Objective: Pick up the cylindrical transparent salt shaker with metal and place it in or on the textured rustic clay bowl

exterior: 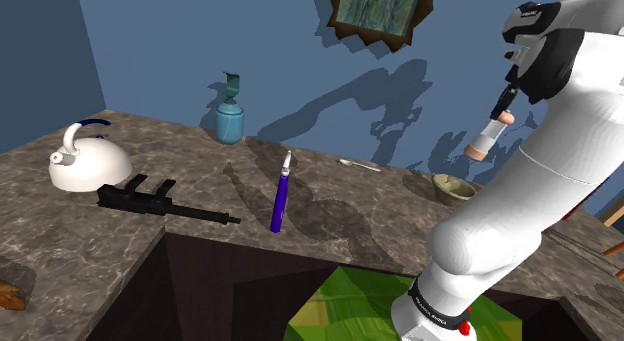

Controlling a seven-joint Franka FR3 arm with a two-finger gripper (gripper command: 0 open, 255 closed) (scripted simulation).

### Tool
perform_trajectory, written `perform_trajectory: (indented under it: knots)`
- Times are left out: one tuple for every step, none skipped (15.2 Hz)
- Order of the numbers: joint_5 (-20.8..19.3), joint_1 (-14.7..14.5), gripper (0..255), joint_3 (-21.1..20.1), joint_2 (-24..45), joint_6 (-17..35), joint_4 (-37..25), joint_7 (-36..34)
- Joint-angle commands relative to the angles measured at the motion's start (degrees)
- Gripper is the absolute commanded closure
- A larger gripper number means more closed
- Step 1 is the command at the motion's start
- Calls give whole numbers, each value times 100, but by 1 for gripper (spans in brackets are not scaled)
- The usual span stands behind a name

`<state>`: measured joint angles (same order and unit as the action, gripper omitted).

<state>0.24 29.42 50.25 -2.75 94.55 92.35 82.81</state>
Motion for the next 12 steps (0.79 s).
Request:
perform_trajectory:
  knots:
    - [-40, 7, 255, 2, -52, 142, 174, 14]
    - [-61, 4, 255, -6, -78, 223, 272, 1]
    - [-80, 1, 255, -13, -103, 304, 368, -10]
    - [-97, 0, 255, -19, -124, 384, 462, -20]
    - [-113, -1, 255, -24, -144, 463, 554, -29]
    - [-127, -1, 255, -28, -161, 542, 644, -37]
    - [-139, -1, 255, -31, -176, 621, 733, -44]
    - [-149, -1, 255, -33, -189, 700, 820, -49]
    - [-158, 0, 255, -35, -200, 778, 905, -53]
    - [-165, 0, 255, -35, -209, 856, 989, -56]
    - [-171, 2, 255, -35, -215, 933, 1071, -58]
    - [-175, 3, 255, -35, -220, 1011, 1151, -59]
